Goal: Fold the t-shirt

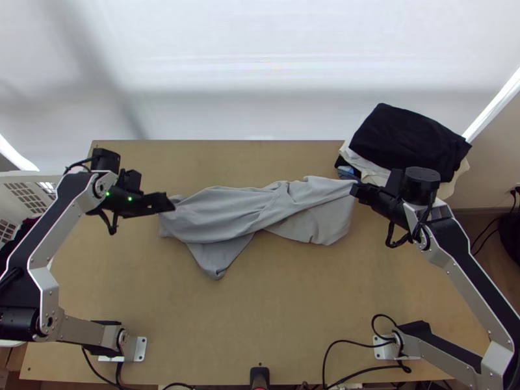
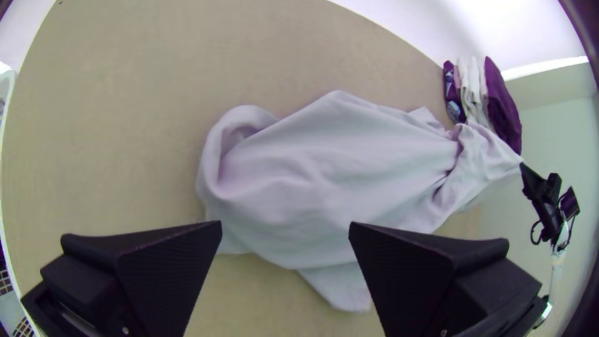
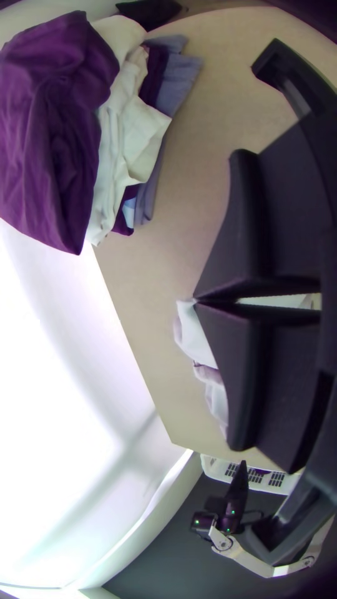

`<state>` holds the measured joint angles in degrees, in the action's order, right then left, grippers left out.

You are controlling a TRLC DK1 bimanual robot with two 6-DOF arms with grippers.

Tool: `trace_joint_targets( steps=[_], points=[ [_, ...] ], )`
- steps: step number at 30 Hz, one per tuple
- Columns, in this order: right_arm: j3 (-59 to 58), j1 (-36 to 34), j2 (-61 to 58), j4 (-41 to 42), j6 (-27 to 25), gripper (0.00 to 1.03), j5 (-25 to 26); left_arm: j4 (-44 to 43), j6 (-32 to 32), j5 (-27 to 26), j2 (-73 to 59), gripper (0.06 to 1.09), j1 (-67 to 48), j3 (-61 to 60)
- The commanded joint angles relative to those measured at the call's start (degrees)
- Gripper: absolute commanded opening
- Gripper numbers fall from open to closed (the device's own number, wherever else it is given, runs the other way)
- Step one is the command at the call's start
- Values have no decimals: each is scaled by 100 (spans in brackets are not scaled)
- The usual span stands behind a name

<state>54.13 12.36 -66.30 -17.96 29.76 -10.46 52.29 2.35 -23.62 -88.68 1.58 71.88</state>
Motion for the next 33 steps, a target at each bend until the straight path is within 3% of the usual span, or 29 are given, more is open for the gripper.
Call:
trace_joint_targets(
  steps=[1,11,14,33],
  points=[
    [-113,30,135,117,12,3,88,308,-604,226,132,104,61,-341],
    [-60,135,126,161,65,3,132,88,-982,569,202,103,61,-877],
    [10,153,126,152,100,3,149,-176,-947,595,150,94,26,-991],
    [89,302,109,161,197,3,220,-536,-1061,1122,-641,94,9,-947]
  ],
)
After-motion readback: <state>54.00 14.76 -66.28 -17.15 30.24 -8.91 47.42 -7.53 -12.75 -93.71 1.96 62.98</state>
